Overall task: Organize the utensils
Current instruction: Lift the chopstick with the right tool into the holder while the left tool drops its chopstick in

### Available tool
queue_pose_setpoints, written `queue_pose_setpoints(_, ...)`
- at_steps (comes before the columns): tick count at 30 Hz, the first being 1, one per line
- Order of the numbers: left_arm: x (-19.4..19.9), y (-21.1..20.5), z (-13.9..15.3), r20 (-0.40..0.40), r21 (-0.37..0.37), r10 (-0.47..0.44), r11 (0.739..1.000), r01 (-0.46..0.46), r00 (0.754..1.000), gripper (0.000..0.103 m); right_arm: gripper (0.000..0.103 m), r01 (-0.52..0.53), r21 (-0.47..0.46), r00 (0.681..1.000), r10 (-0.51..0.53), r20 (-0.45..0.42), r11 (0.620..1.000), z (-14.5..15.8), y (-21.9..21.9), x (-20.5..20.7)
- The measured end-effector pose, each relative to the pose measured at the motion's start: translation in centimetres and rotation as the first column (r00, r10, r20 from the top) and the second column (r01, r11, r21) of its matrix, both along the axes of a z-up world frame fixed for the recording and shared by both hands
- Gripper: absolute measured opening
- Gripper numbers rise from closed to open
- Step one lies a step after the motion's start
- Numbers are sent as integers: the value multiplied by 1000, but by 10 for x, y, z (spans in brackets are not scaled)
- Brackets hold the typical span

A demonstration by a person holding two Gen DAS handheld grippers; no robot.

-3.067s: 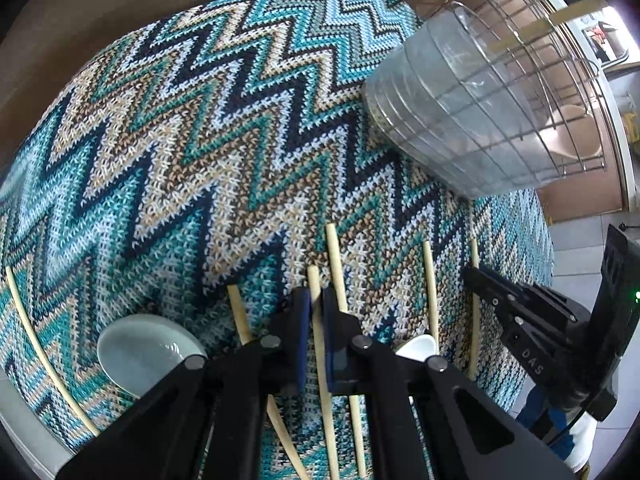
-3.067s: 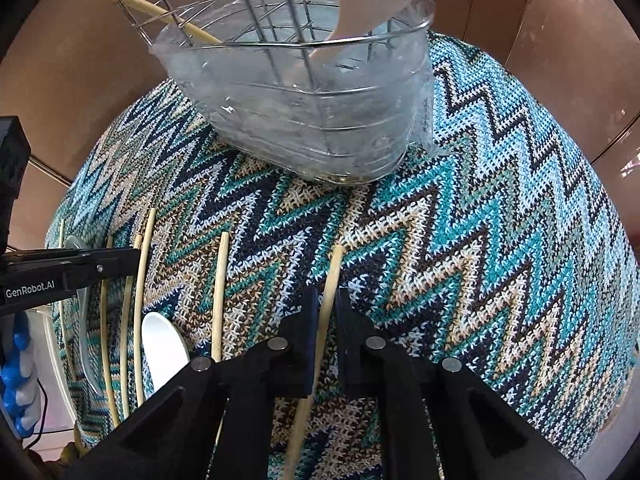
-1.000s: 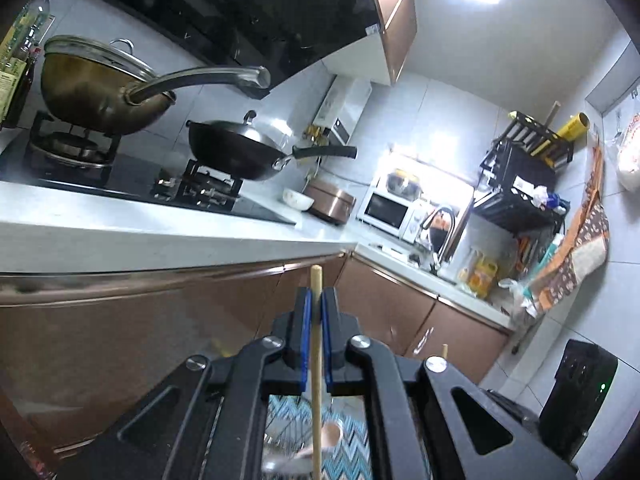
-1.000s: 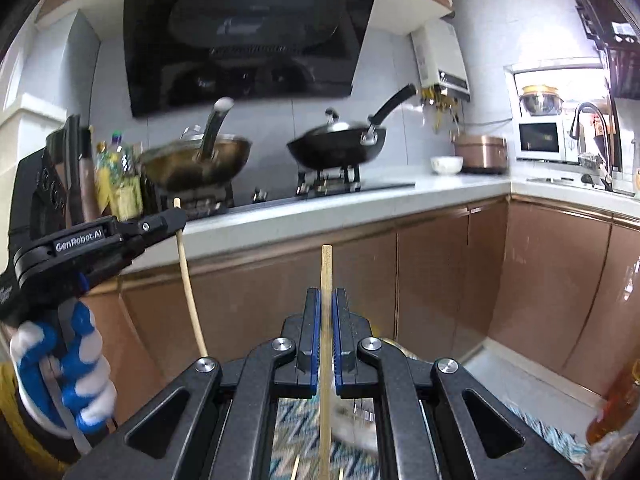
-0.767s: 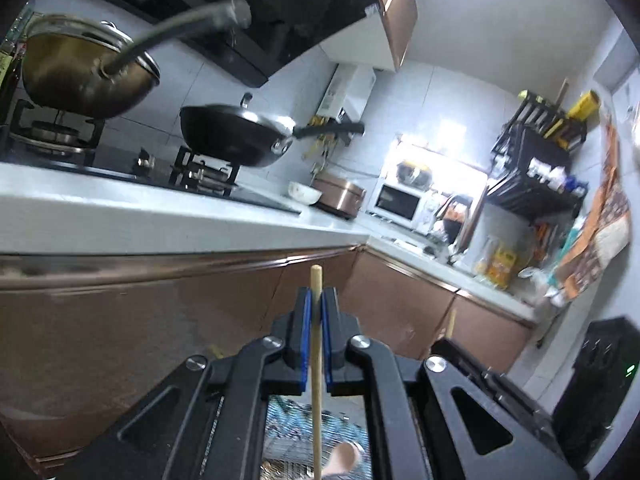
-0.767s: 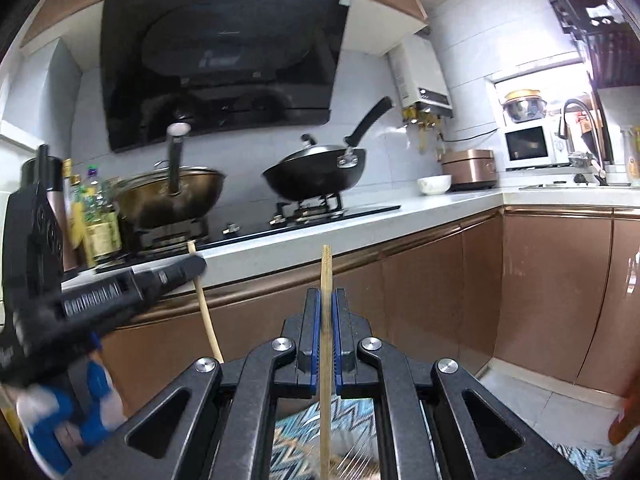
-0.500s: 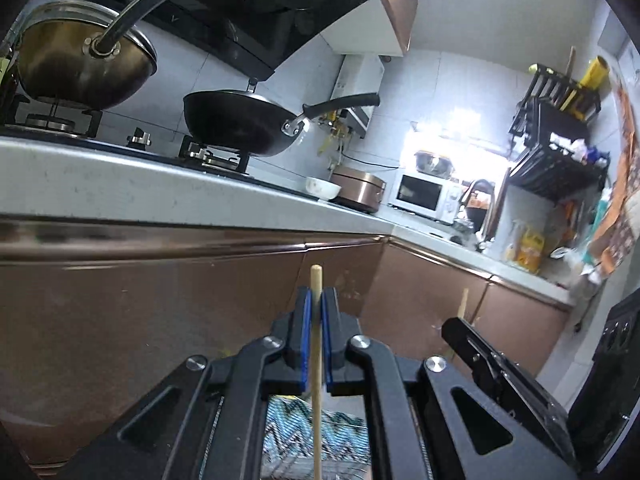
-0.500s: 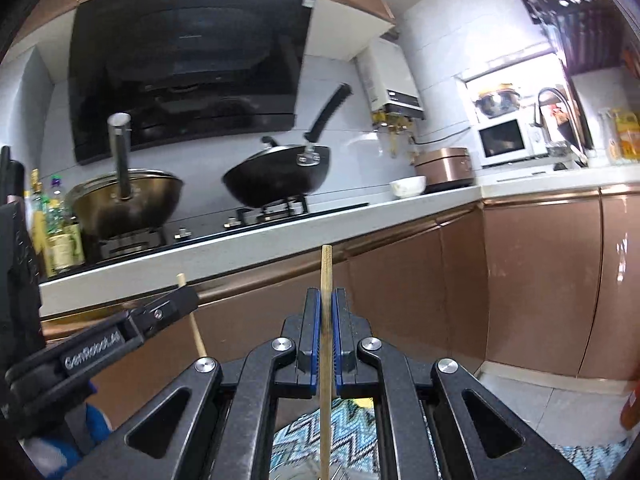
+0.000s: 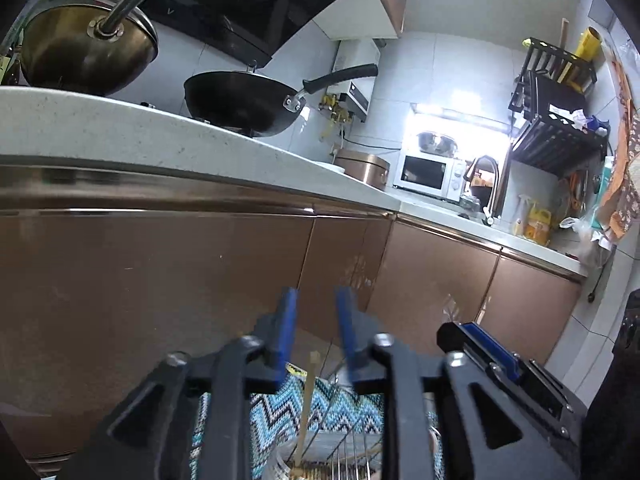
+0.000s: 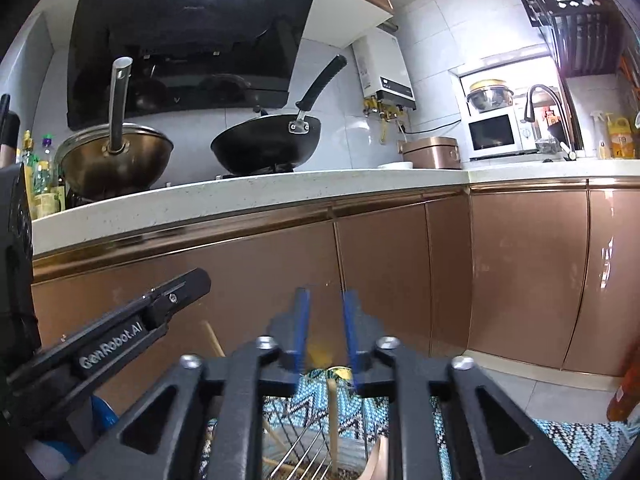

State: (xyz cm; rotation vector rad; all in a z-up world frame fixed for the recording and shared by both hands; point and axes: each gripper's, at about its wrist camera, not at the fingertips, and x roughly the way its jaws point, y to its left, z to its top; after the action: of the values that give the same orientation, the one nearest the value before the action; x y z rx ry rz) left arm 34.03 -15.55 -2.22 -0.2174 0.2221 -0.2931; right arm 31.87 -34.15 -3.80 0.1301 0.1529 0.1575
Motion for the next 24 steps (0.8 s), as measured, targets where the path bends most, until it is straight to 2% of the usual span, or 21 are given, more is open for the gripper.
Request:
queue_pose_setpoints(2,-9,10,7,-4,-6,-9,1000,9,1000,39,33,2,-9,1000,-2,-5,1000,3,1,-6)
queue_pose_setpoints(10,-64,74,50,-41,19,-34,999,35,999,50,34,-13,-70,1000,11,-27,997,40,2,-56)
queue_pose_setpoints(15,-101,117,58,-94,43,-14,999,18,996,51,34,-41,-102,996,33,-83,994,58,3,-94)
queue_pose_setpoints(20,-144,156,58,-120,60,26,998,-19,992,51,34,-78,-152,989,57,-139,985,63,13,-131)
queue_pose_setpoints(24,-171,179,56,-137,70,50,997,-41,989,51,34,-96,-156,984,70,-164,983,65,17,-158)
